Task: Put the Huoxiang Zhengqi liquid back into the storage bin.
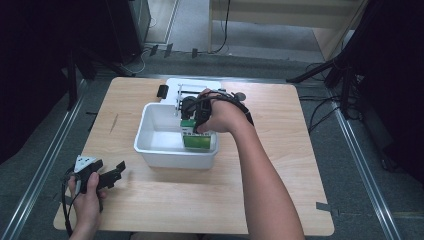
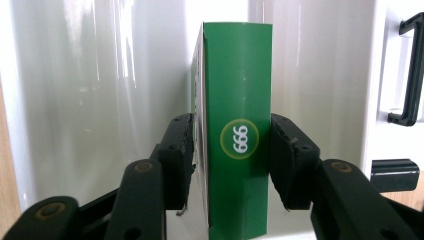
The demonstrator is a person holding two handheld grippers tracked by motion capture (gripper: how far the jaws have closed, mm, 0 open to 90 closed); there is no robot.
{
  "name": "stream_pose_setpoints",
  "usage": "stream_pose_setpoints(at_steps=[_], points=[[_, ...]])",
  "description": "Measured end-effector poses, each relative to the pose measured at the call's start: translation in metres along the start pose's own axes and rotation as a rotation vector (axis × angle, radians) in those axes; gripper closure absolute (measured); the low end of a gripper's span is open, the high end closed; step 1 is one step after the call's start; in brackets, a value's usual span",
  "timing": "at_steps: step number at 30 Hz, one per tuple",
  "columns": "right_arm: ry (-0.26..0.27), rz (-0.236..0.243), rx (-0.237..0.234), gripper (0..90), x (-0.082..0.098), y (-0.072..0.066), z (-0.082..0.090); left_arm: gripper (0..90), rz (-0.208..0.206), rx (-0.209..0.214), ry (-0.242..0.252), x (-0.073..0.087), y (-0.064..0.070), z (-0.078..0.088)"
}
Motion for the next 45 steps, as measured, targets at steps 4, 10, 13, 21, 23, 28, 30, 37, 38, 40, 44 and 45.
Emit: stream_pose_setpoints(at_steps=[4,10,13,21,23,28,30,37,38,40,44,45], points=[[0.016,-0.008,0.009,50.5,0.0,0.002,0.003,13.7,0.0,-0.001,0.001,0.0,0.0,0.0],[0.065,-0.044,-0.006,42.4,-0.006,-0.003,0.016,13.7,-0.003,-0.001,-0.001,0.0,0.0,0.0],[0.07,-0.053,0.007,41.7,-0.006,-0.002,0.02,13.7,-0.004,-0.002,0.0,0.0,0.0,0.0],[0.104,-0.138,0.074,38.6,0.005,0.003,0.047,13.7,-0.004,-0.003,0.0,0.0,0.0,0.0],[0.124,-0.174,0.089,37.9,0.009,0.005,0.052,13.7,-0.005,-0.003,-0.001,0.0,0.0,0.0],[0.177,-0.26,0.126,37.7,0.024,0.008,0.062,13.8,-0.005,-0.004,0.001,0.0,0.0,0.0],[0.183,-0.274,0.129,37.7,0.028,0.008,0.064,13.7,-0.006,-0.004,0.001,0.0,0.0,0.0],[0.259,-0.396,0.184,36.6,0.063,0.011,0.072,13.7,-0.006,-0.005,0.0,0.0,0.0,0.0],[0.259,-0.396,0.184,36.6,0.063,0.011,0.072,13.7,-0.006,-0.005,0.0,0.0,0.0,0.0],[0.29,-0.49,0.214,36.0,0.079,0.013,0.076,13.8,-0.005,-0.004,0.0,0.0,0.0,0.0],[0.327,-0.549,0.229,35.6,0.091,0.011,0.076,13.8,-0.003,-0.004,0.001,0.0,0.0,0.0],[0.342,-0.57,0.23,35.1,0.095,0.01,0.076,13.8,-0.003,-0.004,0.001,0.0,0.0,0.0]])
Point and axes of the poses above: each handheld gripper's, and its own axes: z roughly backward along the jaws, x roughly out of its underside, y roughly to its right, the point moved 10 cm from there along -z, roughly forward along the jaws, and after that the axes turned 9 degrees about z, right-handed, at the moved point
